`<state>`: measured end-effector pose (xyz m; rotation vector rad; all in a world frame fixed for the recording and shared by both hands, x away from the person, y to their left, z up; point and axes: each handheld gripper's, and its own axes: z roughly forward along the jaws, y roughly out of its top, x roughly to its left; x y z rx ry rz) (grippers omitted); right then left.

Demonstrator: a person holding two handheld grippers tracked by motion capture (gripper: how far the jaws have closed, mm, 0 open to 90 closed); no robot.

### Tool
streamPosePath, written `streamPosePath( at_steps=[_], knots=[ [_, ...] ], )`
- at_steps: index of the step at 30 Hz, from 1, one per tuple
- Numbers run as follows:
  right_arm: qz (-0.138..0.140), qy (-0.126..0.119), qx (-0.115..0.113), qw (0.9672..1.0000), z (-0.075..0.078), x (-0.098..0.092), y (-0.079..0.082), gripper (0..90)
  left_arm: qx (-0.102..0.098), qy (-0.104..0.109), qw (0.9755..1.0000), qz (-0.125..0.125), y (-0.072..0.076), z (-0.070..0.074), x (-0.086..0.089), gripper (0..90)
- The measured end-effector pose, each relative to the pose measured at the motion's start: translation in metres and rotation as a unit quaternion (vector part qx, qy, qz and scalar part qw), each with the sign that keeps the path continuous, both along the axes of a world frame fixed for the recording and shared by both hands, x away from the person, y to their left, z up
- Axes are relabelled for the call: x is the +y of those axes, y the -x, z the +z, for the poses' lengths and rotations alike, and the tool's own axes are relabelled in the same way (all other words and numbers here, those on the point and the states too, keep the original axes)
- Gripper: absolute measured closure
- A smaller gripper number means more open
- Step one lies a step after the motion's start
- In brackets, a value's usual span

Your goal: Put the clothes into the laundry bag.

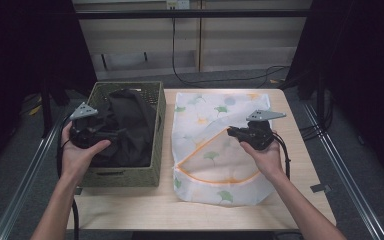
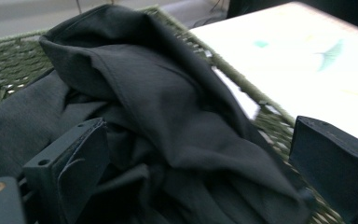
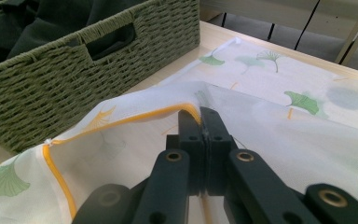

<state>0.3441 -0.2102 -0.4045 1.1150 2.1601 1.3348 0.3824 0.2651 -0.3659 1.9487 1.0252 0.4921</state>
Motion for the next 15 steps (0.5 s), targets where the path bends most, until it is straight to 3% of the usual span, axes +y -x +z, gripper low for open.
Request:
streamPosePath(
  at_steps=[1, 3, 5, 7, 8, 9, 11, 14, 15],
  knots=[
    [0.005, 0.003, 0.002, 1.0000, -0.001, 0.002, 0.000, 89.0, 0.015, 0.000, 0.9999, 0.009, -0.013, -0.003, 0.002, 5.7],
    [0.007, 0.004, 0.003, 1.0000, -0.002, 0.002, 0.000, 88.9, 0.015, -0.002, 0.9998, 0.016, -0.018, -0.004, 0.003, 5.4],
    [0.012, 0.006, 0.005, 0.9999, -0.003, 0.005, 0.000, 88.9, 0.038, -0.002, 0.9985, 0.038, -0.036, -0.012, 0.003, 4.9],
    [0.016, 0.011, 0.002, 0.9998, -0.004, 0.006, 0.000, 88.9, 0.040, -0.024, 0.9976, 0.051, -0.044, -0.016, 0.000, 4.8],
    [0.017, 0.011, 0.003, 0.9998, -0.004, 0.006, 0.000, 88.9, 0.039, -0.057, 0.9960, 0.056, -0.047, -0.017, -0.003, 5.3],
    [0.019, 0.010, 0.003, 0.9998, -0.005, 0.006, -0.001, 88.9, 0.036, -0.075, 0.9946, 0.063, -0.049, -0.020, -0.006, 5.7],
    [0.016, 0.011, 0.004, 0.9998, -0.005, 0.006, -0.001, 88.9, 0.054, -0.072, 0.9939, 0.063, -0.056, -0.027, -0.009, 5.1],
    [0.016, 0.009, 0.005, 0.9998, -0.006, 0.004, -0.001, 88.9, 0.082, -0.116, 0.9879, 0.062, -0.062, -0.039, -0.012, 4.2],
    [0.014, 0.010, 0.004, 0.9998, -0.006, 0.004, -0.001, 88.9, 0.093, -0.121, 0.9863, 0.061, -0.064, -0.043, -0.012, 4.4]
  ],
)
